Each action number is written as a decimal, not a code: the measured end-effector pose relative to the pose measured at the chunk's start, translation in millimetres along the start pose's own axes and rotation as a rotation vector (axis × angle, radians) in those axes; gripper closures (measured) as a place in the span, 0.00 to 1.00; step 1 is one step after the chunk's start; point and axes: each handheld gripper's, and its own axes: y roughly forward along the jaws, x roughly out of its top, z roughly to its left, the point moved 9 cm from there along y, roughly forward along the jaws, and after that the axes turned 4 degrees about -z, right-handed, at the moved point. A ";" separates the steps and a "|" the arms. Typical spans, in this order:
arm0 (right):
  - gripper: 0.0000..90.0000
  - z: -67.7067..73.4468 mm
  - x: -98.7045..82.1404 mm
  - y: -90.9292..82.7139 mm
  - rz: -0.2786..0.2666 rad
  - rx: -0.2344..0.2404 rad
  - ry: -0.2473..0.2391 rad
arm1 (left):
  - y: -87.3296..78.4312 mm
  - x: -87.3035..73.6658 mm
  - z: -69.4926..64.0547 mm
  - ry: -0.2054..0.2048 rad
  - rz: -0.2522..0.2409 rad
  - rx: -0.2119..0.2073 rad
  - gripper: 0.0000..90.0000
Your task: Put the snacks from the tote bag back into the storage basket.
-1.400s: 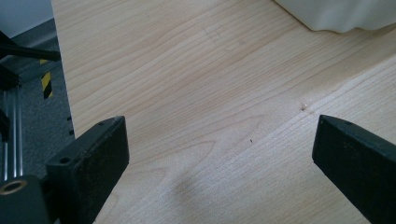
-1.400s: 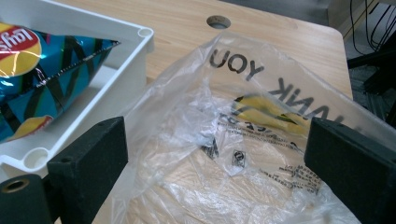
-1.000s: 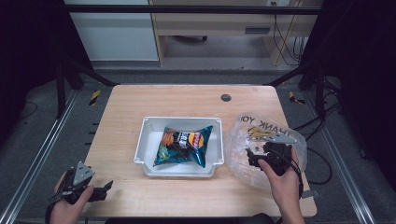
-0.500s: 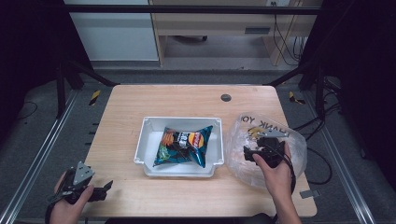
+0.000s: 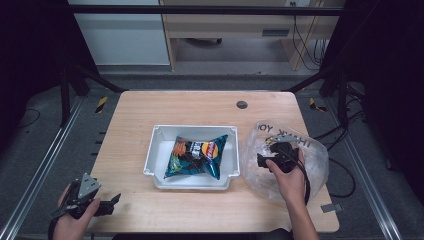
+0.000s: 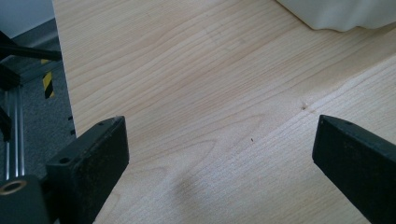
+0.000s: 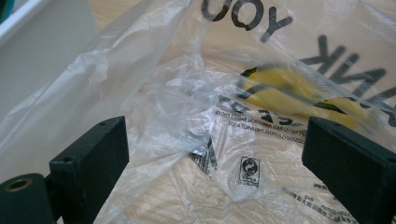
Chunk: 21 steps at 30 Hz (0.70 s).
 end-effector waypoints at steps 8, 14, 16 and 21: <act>0.09 -2.4 -4.7 8.1 0.005 -0.004 0.016 | -0.3 0.6 0.0 0.002 -0.002 -0.001 0.04; 0.09 -0.8 -10.6 11.2 -0.002 -0.008 -0.001 | -0.1 0.3 0.5 0.000 -0.001 0.001 0.04; 0.09 0.8 -14.0 11.6 -0.009 -0.012 -0.001 | -0.1 0.4 -0.1 0.002 0.000 0.000 0.04; 0.09 4.5 -22.1 12.2 -0.017 -0.015 -0.004 | -0.1 0.5 -0.3 0.004 0.000 0.000 0.04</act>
